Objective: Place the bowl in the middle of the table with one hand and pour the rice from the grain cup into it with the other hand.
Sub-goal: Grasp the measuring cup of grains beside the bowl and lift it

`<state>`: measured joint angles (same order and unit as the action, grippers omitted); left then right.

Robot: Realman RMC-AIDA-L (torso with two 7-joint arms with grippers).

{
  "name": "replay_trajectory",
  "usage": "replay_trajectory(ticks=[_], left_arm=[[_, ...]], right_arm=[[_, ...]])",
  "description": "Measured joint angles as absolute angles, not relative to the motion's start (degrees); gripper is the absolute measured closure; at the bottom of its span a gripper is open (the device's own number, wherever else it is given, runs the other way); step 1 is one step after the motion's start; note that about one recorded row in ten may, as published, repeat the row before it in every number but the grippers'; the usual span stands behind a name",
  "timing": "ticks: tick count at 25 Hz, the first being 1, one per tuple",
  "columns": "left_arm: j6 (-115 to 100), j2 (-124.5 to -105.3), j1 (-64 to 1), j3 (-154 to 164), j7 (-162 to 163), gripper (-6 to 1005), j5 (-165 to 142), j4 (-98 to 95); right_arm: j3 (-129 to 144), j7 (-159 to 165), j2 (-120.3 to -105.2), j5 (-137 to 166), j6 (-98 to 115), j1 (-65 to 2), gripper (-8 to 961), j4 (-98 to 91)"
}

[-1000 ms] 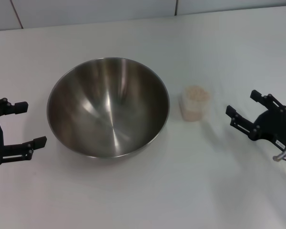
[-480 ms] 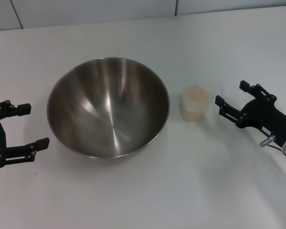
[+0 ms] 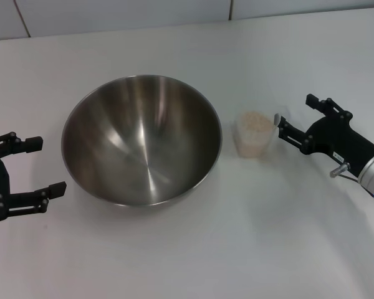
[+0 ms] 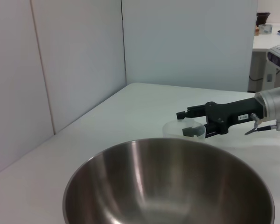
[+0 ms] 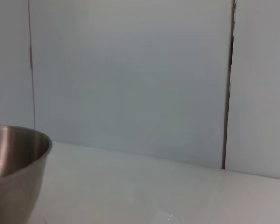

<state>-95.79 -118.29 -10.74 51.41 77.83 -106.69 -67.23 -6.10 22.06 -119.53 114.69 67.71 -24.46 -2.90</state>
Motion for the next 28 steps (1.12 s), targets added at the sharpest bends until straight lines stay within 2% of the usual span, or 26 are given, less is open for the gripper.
replay_trajectory(ticks=[13,19,28], left_arm=[[-95.9,-118.3,-10.8,51.5,77.7,129,-106.8,-66.6],[-95.9,-118.3,-11.1,51.5,77.7,129,-106.9,-66.5],[-95.9,-118.3,-11.2,51.5,77.7,130,-107.1,-66.5]], right_arm=[[-7.7,22.0,-119.53,114.7,67.7,-25.7,139,-2.8],[-8.5,19.3,-119.53,114.7,67.7,-25.6,244,-1.8],[-11.0,12.9,-119.44,114.6,67.5,-25.2,647,1.2]])
